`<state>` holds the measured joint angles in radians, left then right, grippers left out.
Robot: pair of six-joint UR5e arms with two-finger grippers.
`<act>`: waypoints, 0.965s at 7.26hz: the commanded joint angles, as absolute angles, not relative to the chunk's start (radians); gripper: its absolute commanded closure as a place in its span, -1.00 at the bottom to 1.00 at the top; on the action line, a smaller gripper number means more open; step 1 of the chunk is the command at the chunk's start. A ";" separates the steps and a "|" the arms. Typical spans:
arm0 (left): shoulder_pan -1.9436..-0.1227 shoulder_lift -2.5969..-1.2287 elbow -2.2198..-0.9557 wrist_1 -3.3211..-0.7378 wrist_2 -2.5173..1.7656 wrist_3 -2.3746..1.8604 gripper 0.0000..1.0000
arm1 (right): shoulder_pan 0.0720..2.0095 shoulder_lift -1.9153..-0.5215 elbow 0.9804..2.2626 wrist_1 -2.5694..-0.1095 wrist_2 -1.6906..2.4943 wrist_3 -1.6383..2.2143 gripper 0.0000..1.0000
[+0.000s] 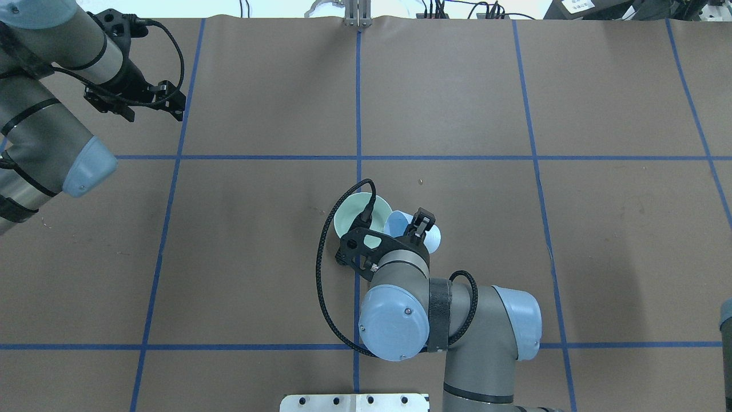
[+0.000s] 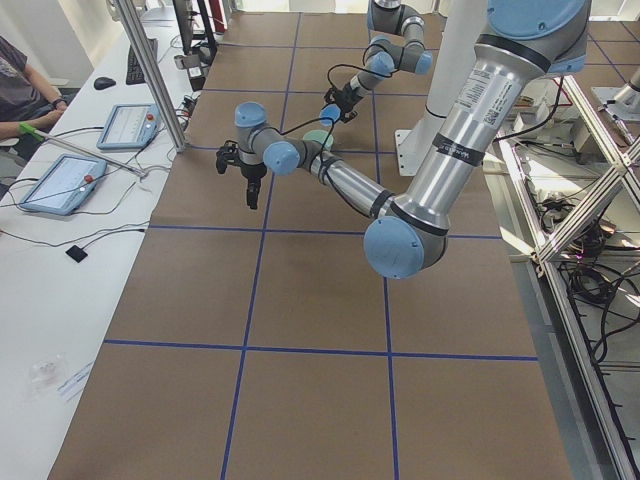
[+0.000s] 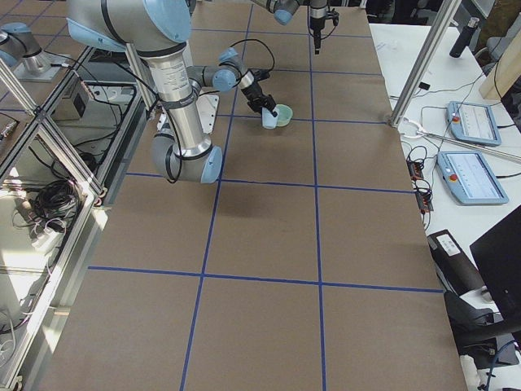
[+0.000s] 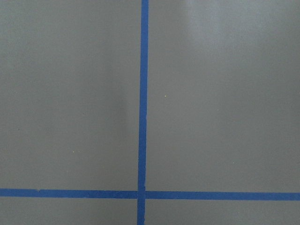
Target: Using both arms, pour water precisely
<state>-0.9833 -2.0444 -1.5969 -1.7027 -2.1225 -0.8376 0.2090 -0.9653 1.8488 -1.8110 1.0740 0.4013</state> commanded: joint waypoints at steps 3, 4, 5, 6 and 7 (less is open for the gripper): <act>-0.983 -2.043 -1.597 -1.703 -2.121 -0.838 -1.00 | 0.236 -0.901 1.819 -1.896 1.108 0.344 0.77; -0.983 -2.043 -1.597 -1.703 -2.123 -0.838 -1.00 | 0.244 -0.870 1.780 -1.894 1.121 0.338 0.78; -0.983 -2.043 -1.598 -1.703 -2.122 -0.838 -1.00 | 0.251 -0.852 1.758 -1.896 1.121 0.333 0.78; -0.983 -2.043 -1.598 -1.703 -2.121 -0.839 -1.00 | 0.256 -0.848 1.752 -1.896 1.126 0.315 0.78; -0.983 -2.043 -1.600 -1.703 -2.121 -0.839 -1.00 | 0.258 -0.842 1.747 -1.919 1.127 0.298 0.79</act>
